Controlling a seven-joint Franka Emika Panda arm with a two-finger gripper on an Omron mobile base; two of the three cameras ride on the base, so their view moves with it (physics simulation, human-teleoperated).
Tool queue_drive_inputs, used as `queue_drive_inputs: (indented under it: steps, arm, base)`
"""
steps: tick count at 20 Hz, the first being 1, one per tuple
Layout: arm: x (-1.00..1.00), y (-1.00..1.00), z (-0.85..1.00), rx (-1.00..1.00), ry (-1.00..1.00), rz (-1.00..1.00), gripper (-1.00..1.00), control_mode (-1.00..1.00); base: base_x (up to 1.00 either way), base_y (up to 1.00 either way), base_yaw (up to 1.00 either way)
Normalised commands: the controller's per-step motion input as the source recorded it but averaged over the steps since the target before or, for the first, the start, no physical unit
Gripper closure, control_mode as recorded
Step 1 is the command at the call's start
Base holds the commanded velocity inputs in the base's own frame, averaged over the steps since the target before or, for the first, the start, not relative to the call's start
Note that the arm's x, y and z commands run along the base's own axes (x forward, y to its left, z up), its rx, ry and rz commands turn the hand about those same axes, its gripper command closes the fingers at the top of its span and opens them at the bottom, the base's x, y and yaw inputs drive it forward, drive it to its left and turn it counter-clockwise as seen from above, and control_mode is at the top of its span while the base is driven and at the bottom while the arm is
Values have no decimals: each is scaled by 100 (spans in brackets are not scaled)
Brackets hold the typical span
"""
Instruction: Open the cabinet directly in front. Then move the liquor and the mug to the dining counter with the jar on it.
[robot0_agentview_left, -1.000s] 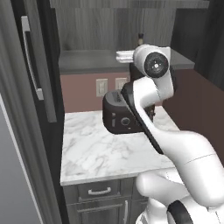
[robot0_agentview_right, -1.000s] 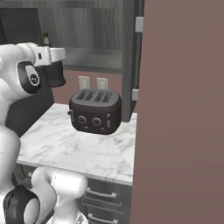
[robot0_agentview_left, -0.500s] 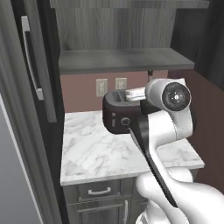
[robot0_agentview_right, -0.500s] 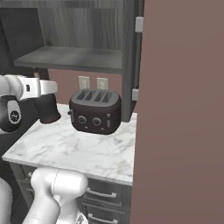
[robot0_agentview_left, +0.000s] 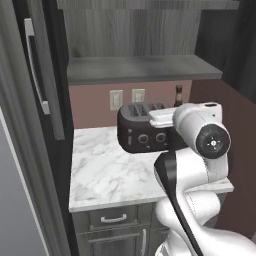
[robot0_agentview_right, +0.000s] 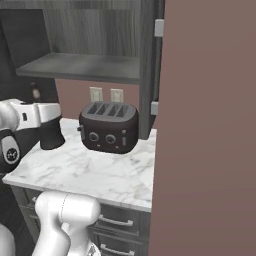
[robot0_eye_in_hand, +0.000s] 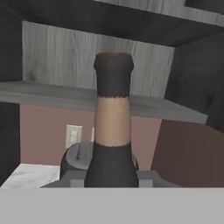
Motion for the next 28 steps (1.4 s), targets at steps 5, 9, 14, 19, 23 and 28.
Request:
queue_drive_inputs:
  steps: [5,9,14,19,23,28]
  arm:
    - [-59,-2,25,0,-48,0,100,-100]
    - [-16,0,3,0,-13,0,100,-100]
    - [-7,0,0,0,-1,0,100,100]
    - [0,0,0,0,0,0,100,100]
    - [0,0,0,0,0,0,100,100]
    - [0,0,0,0,0,0,100,100]
  base:
    - [0,0,0]
    - [0,0,0]
    - [-76,0,0]
    - [-100,-3,-15]
    - [-97,-13,-63]
    - [-33,3,-95]
